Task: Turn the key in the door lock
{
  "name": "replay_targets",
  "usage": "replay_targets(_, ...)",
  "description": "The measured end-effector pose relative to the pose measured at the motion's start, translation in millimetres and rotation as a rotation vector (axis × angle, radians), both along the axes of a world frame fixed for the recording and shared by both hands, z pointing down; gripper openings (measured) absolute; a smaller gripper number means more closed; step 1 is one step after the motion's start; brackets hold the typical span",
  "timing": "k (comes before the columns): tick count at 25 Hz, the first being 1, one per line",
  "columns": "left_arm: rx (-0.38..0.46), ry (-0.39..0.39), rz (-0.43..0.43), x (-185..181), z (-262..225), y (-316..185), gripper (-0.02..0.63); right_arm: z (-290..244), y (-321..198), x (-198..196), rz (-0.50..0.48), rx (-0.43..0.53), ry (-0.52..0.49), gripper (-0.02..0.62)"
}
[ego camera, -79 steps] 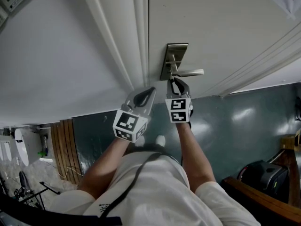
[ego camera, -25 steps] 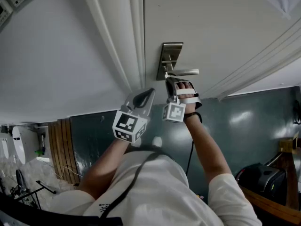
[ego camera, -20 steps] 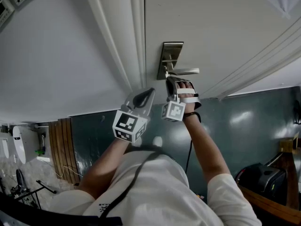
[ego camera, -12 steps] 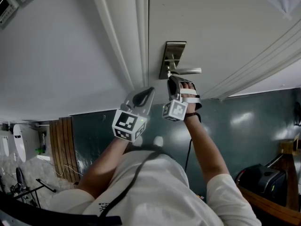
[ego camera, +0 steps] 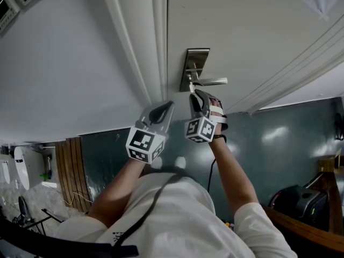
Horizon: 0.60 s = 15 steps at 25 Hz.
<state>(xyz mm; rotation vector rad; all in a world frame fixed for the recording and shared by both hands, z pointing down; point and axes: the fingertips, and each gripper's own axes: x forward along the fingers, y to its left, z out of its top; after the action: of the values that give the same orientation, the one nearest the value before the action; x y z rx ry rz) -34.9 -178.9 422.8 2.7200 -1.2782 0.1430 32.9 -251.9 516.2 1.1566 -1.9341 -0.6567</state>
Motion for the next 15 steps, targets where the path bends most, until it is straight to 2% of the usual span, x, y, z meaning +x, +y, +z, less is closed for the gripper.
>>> replay_targets(2, -0.001, 0.002, 0.002, -1, 0, 0, 0.006, -7, 7, -1, 0.01, -0.019, -0.086, 0.108)
replay_targets(4, 0.0, 0.007, 0.005, -3, 0, 1, 0.006, -18, 16, -2, 0.026, -0.039, -0.217, 0.091)
replay_targets(7, 0.005, 0.013, 0.008, -7, -2, 3, 0.006, -38, 31, -3, 0.047, -0.104, -0.495, 0.023)
replay_targets(10, 0.011, 0.02, 0.008, -14, -6, 4, 0.006, -55, 49, -1, 0.069, -0.16, -0.734, 0.022)
replay_targets(15, 0.035, 0.037, 0.008, -23, -21, 12, 0.006, -86, 75, 7, 0.086, -0.148, -0.918, 0.02)
